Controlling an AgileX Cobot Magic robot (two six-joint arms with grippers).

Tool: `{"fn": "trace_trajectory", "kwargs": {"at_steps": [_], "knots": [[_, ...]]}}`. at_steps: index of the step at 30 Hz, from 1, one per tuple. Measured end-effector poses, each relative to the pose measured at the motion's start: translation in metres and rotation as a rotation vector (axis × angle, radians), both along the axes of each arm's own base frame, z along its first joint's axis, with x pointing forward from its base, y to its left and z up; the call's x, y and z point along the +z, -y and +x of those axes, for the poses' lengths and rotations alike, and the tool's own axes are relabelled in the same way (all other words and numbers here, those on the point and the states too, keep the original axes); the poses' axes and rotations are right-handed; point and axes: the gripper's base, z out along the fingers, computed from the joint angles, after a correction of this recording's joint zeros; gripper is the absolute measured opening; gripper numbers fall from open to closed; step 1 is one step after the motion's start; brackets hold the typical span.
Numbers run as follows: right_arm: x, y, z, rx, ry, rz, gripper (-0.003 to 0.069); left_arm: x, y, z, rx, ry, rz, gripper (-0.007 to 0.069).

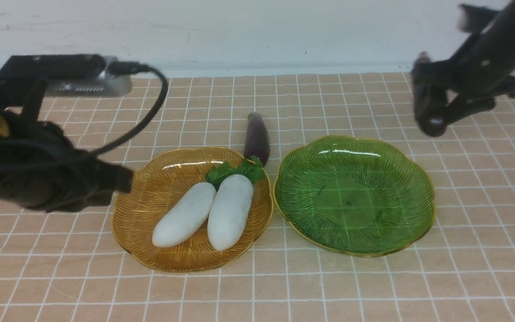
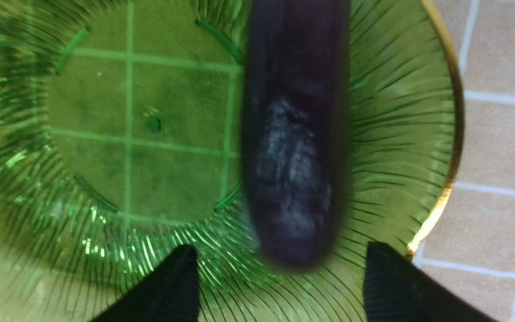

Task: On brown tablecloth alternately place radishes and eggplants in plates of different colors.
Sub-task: 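Put the eggplants into the green plate, then place the eggplant on the green plate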

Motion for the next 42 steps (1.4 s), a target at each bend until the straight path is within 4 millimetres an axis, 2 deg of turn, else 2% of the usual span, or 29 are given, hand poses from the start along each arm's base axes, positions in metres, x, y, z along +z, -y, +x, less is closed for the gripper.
{"fn": "trace_trajectory", "kwargs": {"at_steps": [3,6,8,11,15,19,21,25,28,30,32,35,37,38,40,42], "knots": [[-0.001,0.000,0.000,-0.007,-0.002,0.001,0.0507,-0.020,0.020,0.031,-0.031,-0.010,0.009,0.0002],[0.001,-0.001,-0.001,-0.018,-0.001,0.019,0.0530,-0.032,0.036,0.058,-0.050,0.002,0.008,0.0044],[0.009,-0.004,-0.004,-0.010,0.015,0.044,0.0533,-0.045,0.046,0.080,-0.059,0.010,0.010,0.0111],[0.030,-0.010,-0.012,0.025,0.062,0.073,0.0534,-0.060,0.055,0.101,-0.066,0.025,0.010,0.0209],[0.062,-0.012,-0.024,0.056,0.141,0.093,0.0534,-0.089,0.066,0.134,-0.058,0.073,-0.002,0.0426],[0.088,-0.009,-0.036,0.059,0.202,0.108,0.0534,-0.130,0.071,0.153,-0.055,0.064,0.021,0.0551],[0.096,-0.008,-0.040,0.060,0.222,0.113,0.0534,-0.151,0.072,0.156,-0.061,0.035,0.046,0.0564],[0.110,-0.006,-0.048,0.063,0.255,0.115,0.0534,-0.172,0.074,0.157,-0.071,0.010,0.072,0.0562],[0.114,-0.005,-0.050,0.064,0.265,0.115,0.0534,-0.180,0.078,0.157,-0.076,0.005,0.074,0.0470],[0.114,-0.005,-0.051,0.064,0.266,0.115,0.0534,-0.180,0.081,0.157,-0.079,0.008,0.071,0.0371],[0.117,-0.005,-0.052,0.064,0.272,0.116,0.0534,-0.178,0.082,0.157,-0.081,0.015,0.071,0.0302],[0.123,-0.004,-0.056,0.067,0.288,0.119,0.0534,-0.166,0.083,0.159,-0.088,0.046,0.068,0.0292],[0.128,-0.003,-0.059,0.072,0.303,0.118,0.0534,-0.139,0.082,0.158,-0.095,0.077,0.058,0.0290],[0.132,-0.002,-0.062,0.074,0.315,0.116,0.0534,-0.117,0.081,0.154,-0.101,0.095,0.052,0.0290],[0.140,0.001,-0.067,0.077,0.339,0.098,0.0534,-0.080,0.079,0.143,-0.117,0.116,0.043,0.0287],[0.151,0.006,-0.074,0.081,0.379,0.070,0.0534,-0.050,0.082,0.127,-0.154,0.109,0.041,0.0286]]}}
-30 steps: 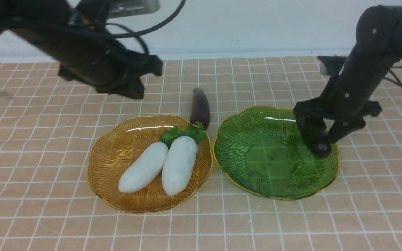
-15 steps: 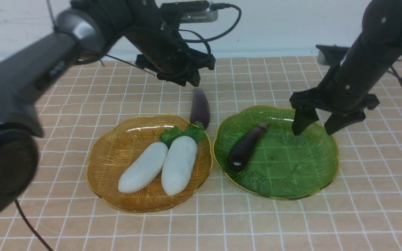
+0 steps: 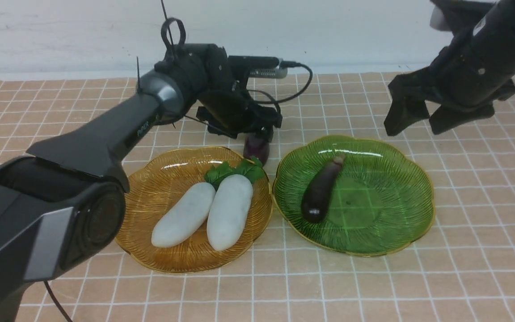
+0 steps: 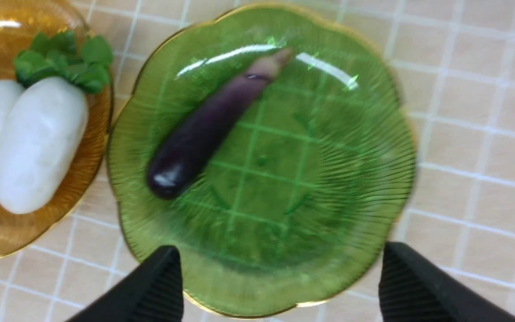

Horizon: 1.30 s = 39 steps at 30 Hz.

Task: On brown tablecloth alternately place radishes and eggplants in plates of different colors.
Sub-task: 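Place the eggplant on the green plate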

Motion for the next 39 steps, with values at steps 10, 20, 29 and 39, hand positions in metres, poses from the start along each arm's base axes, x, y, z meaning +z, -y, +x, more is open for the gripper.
{"fn": "trace_trajectory", "kwargs": {"at_steps": [10,20,29,39], "knots": [[0.055,0.021,-0.057,-0.013,0.161,-0.044,0.0534,-0.006,0.124,-0.093,-0.417,-0.125,0.037,0.0280],[0.054,0.044,-0.141,-0.021,0.226,-0.048,0.0534,-0.079,0.163,-0.107,-0.348,-0.260,0.152,0.0466],[0.088,0.069,-0.225,-0.088,0.467,0.008,0.0484,-0.040,0.154,-0.103,-0.278,-0.173,0.120,0.0468],[0.054,0.110,-0.348,-0.202,1.057,0.091,0.0008,0.121,0.096,-0.149,-0.259,0.149,0.033,-0.0001]]}}
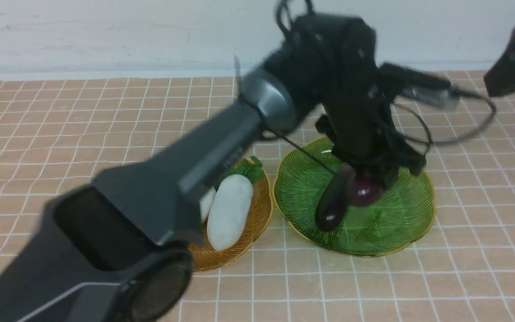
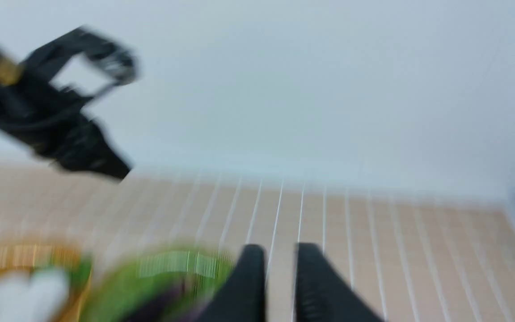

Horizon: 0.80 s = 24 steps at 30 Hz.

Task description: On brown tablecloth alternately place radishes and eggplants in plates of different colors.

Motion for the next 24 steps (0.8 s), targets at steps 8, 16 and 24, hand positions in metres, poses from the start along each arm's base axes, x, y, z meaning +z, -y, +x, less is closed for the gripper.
{"fn": "trace_trajectory", "kwargs": {"at_steps": [8,16,24], "knots": [[-0.069,-0.011,0.016,0.074,0.354,0.039,-0.0015,0.016,-0.074,-0.059,0.076,0.013,0.190,-0.0003],[-0.079,-0.015,0.024,0.085,0.389,0.026,-0.0015,-0.039,-0.186,-0.159,0.268,0.014,0.253,-0.0003],[-0.079,-0.015,0.024,0.085,0.390,0.025,-0.0015,-0.080,-0.237,-0.213,0.279,0.190,0.072,-0.0003]]}}
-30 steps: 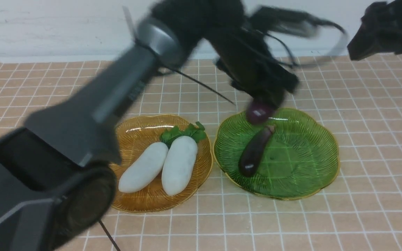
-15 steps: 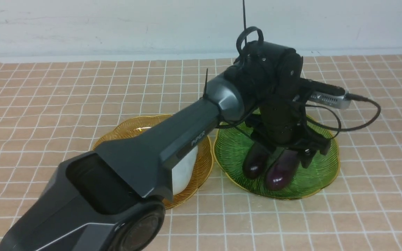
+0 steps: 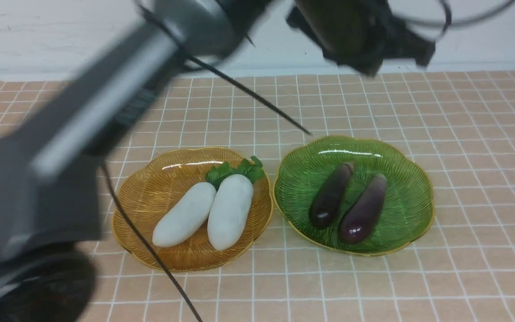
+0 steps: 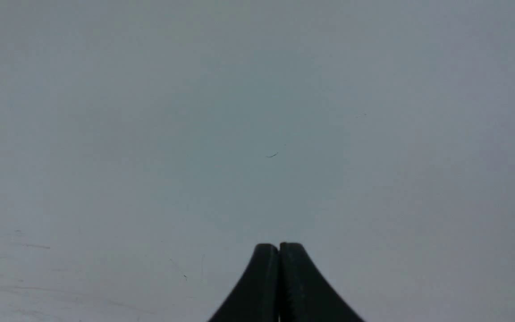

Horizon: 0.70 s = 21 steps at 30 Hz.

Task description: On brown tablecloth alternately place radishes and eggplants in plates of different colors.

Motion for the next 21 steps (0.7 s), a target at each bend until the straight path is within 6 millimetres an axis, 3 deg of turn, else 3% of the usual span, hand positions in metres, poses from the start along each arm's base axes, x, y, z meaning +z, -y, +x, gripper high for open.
{"fn": "trace_trajectory", "kwargs": {"at_steps": [6,12,21], "knots": [[0.000,0.000,0.000,0.000,0.000,0.000,-0.0015,-0.011,-0.020,-0.023,-0.012,0.076,-0.057,-0.0003],[0.000,0.000,0.000,0.000,0.000,0.000,-0.0015,-0.005,-0.038,-0.041,-0.012,0.162,-0.127,-0.0003],[0.000,0.000,0.000,-0.001,0.000,-0.002,-0.0015,-0.002,-0.044,-0.047,-0.013,0.200,-0.157,-0.0003]]}}
